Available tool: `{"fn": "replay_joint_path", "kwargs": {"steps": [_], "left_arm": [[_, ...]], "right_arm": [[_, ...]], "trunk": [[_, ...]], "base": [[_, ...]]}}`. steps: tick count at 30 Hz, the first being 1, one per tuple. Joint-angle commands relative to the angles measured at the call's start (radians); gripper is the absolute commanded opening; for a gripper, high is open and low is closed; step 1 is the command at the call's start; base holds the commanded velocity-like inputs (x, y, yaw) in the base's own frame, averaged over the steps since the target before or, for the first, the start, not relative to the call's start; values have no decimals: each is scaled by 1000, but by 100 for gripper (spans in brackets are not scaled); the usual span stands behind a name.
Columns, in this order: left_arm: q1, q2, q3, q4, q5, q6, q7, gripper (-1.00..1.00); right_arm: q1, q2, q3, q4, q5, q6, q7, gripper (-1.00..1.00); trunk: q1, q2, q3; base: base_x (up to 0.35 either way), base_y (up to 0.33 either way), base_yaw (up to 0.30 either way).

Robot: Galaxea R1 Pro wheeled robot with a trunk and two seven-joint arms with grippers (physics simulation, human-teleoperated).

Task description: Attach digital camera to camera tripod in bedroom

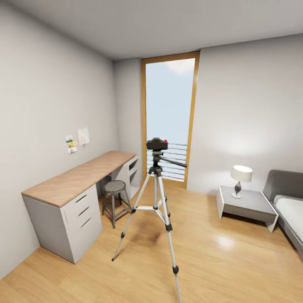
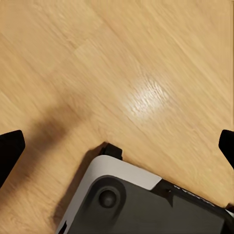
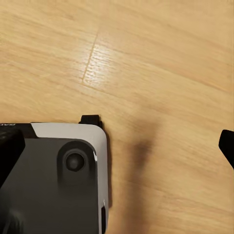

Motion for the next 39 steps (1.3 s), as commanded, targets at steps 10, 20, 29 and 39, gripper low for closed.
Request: {"fn": "replay_joint_path", "kwargs": {"steps": [10, 20, 29, 39], "left_arm": [[62, -19, -8, 11, 9, 7, -6, 100], [102, -22, -8, 11, 8, -7, -7, 100], [105, -21, -7, 10, 9, -8, -6, 100], [105, -20, -8, 10, 9, -8, -6, 100]], "right_arm": [[0, 1, 6, 3, -6, -4, 3, 100], [70, 25, 6, 3, -6, -34, 3, 100], [86, 36, 6, 3, -7, -63, 2, 100], [88, 38, 6, 3, -6, -67, 2, 100]], "trunk": [[0, -1, 16], [0, -1, 29], [0, -1, 36], [0, -1, 37]], "base": [[0, 0, 0], [0, 0, 0], [0, 0, 0], [0, 0, 0]]}}
